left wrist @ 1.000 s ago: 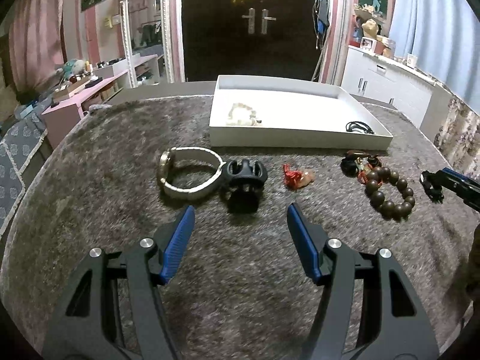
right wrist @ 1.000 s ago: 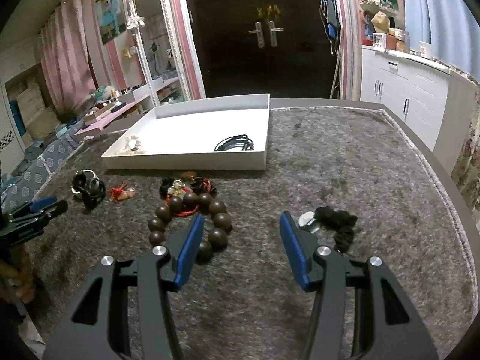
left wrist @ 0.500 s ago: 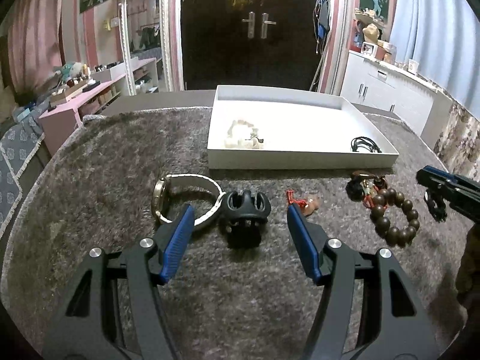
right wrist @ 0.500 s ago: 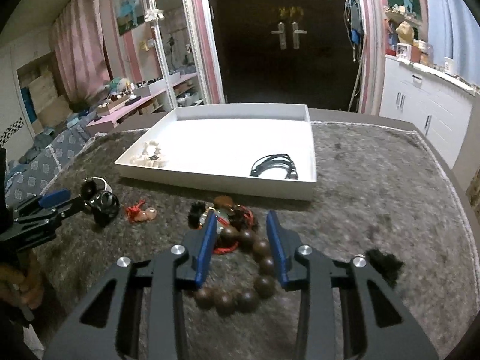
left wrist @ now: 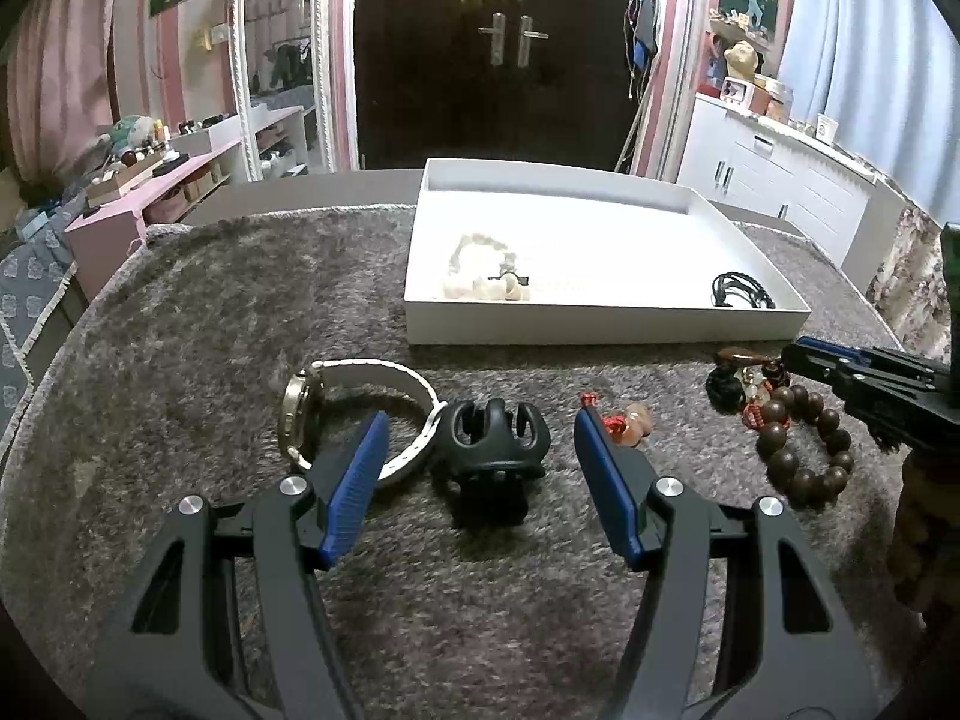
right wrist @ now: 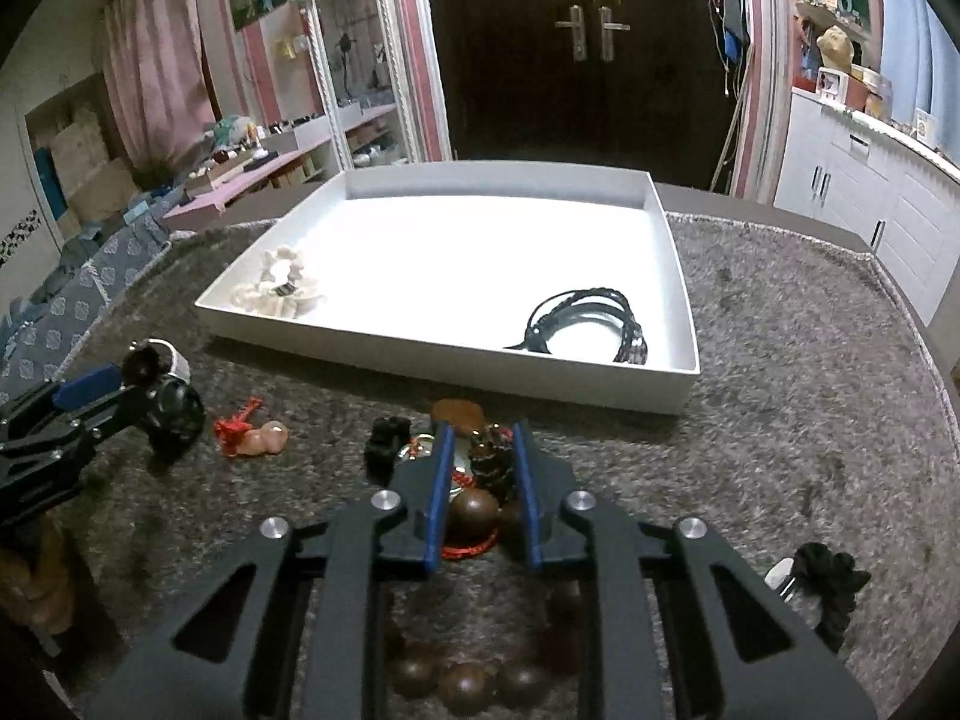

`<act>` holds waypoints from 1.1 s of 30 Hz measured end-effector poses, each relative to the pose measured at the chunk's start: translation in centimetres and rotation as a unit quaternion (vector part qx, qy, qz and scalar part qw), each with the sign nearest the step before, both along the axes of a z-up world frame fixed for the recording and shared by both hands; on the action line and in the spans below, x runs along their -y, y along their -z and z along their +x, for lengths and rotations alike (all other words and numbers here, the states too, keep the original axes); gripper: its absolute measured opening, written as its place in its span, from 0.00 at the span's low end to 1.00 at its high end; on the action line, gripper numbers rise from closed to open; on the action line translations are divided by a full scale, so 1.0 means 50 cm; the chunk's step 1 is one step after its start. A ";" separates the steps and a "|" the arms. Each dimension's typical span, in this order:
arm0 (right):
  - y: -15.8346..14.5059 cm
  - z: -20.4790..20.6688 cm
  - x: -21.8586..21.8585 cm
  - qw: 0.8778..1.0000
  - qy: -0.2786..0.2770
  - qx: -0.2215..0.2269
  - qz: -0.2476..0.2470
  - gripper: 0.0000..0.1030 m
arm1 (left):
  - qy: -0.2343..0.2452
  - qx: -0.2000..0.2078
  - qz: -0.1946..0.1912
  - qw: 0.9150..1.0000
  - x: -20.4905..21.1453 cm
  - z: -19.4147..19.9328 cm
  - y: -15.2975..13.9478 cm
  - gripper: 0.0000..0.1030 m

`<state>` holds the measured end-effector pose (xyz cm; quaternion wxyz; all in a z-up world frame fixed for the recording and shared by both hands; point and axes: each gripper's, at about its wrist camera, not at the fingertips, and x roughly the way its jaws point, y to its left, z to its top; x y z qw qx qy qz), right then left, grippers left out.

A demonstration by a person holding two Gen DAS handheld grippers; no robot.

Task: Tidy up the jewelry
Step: 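Grasp the red-cord pendant with the left tool while the right tool grasps the brown pendant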

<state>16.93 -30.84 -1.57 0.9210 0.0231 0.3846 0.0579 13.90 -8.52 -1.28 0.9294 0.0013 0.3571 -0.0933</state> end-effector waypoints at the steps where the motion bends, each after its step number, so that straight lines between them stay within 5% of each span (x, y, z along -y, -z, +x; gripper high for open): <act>1: 0.004 0.003 0.000 1.000 0.003 -0.003 -0.002 0.19 | 0.001 -0.001 -0.001 1.000 0.001 0.002 0.002 0.62; 20: 0.016 0.019 -0.002 1.000 -0.004 -0.006 -0.002 0.07 | 0.002 -0.009 -0.003 1.000 0.007 0.017 0.018 0.62; 33: -0.056 -0.032 0.007 0.998 -0.005 0.057 0.027 0.07 | 0.014 -0.010 -0.003 1.000 0.013 0.013 0.014 0.62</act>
